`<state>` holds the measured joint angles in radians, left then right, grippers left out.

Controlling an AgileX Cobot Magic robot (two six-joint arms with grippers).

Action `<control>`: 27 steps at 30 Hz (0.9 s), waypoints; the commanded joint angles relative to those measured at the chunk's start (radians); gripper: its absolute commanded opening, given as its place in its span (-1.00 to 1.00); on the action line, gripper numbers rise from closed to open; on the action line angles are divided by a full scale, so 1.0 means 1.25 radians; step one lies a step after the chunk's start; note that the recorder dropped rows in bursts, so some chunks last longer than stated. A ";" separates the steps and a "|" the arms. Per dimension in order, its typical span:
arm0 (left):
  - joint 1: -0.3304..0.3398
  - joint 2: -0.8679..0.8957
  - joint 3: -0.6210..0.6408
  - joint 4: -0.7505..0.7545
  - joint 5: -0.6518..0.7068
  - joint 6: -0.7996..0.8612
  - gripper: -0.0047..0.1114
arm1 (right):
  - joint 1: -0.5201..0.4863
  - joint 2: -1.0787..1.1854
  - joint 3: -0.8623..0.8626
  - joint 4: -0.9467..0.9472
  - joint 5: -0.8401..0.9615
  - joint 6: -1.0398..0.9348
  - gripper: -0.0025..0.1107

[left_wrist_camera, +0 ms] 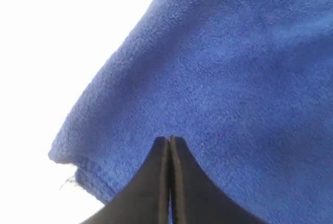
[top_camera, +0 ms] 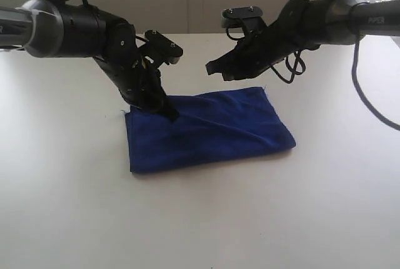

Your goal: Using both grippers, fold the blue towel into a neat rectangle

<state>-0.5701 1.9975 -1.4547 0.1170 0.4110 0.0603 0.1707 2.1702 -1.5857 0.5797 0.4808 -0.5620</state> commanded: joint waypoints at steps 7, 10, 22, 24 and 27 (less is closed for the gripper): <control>0.049 0.038 0.000 0.008 -0.180 -0.057 -0.92 | -0.003 0.028 0.001 -0.019 -0.008 -0.011 -0.96; 0.063 0.052 0.000 0.008 -0.207 -0.071 -0.92 | -0.003 0.039 0.002 -0.023 -0.006 -0.011 -0.96; 0.103 0.109 0.000 0.013 -0.110 -0.090 -0.92 | -0.018 0.091 0.002 -0.023 -0.004 0.017 -0.96; 0.110 0.109 0.000 0.013 -0.106 -0.090 -0.92 | -0.022 0.091 0.002 -0.023 -0.001 0.019 -0.96; 0.112 0.101 -0.001 0.014 -0.113 -0.090 -0.92 | -0.024 0.091 0.002 -0.022 -0.001 0.019 -0.96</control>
<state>-0.4433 2.1226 -1.4627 0.1238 0.2197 -0.0444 0.1563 2.2699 -1.5841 0.5774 0.4726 -0.5423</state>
